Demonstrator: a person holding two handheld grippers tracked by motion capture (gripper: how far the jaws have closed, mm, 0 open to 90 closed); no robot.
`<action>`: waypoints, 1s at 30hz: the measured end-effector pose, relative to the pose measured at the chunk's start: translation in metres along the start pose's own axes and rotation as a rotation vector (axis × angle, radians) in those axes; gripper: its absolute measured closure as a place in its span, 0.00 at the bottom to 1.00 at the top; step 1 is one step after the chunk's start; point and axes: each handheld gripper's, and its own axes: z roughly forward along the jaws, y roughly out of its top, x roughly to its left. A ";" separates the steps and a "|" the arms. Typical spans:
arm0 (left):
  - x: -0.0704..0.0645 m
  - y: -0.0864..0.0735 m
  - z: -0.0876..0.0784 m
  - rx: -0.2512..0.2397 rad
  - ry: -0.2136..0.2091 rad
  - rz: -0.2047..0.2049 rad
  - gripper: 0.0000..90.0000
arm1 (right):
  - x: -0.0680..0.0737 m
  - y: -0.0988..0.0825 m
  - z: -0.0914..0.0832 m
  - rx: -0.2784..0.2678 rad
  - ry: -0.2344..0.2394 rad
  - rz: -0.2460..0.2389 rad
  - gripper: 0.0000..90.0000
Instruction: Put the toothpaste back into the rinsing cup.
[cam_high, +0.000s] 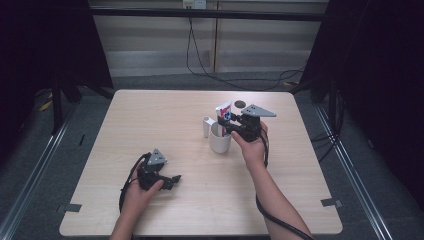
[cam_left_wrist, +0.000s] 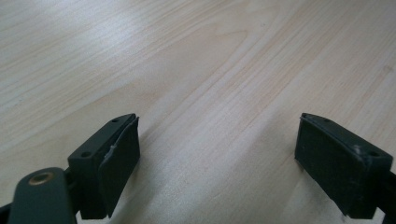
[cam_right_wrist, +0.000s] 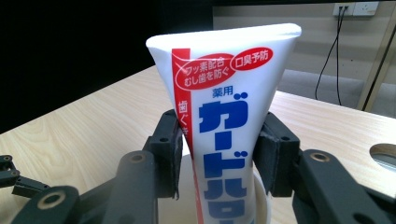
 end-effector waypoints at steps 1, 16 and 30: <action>0.000 0.000 0.000 0.000 0.000 0.000 0.16 | 0.000 0.000 -0.001 0.001 -0.001 0.000 0.62; 0.000 0.000 0.000 0.000 -0.001 -0.001 0.16 | 0.000 -0.006 -0.001 0.021 0.011 -0.001 0.60; 0.000 0.000 0.000 0.000 -0.001 -0.001 0.16 | 0.002 -0.005 -0.002 0.031 0.021 -0.005 0.59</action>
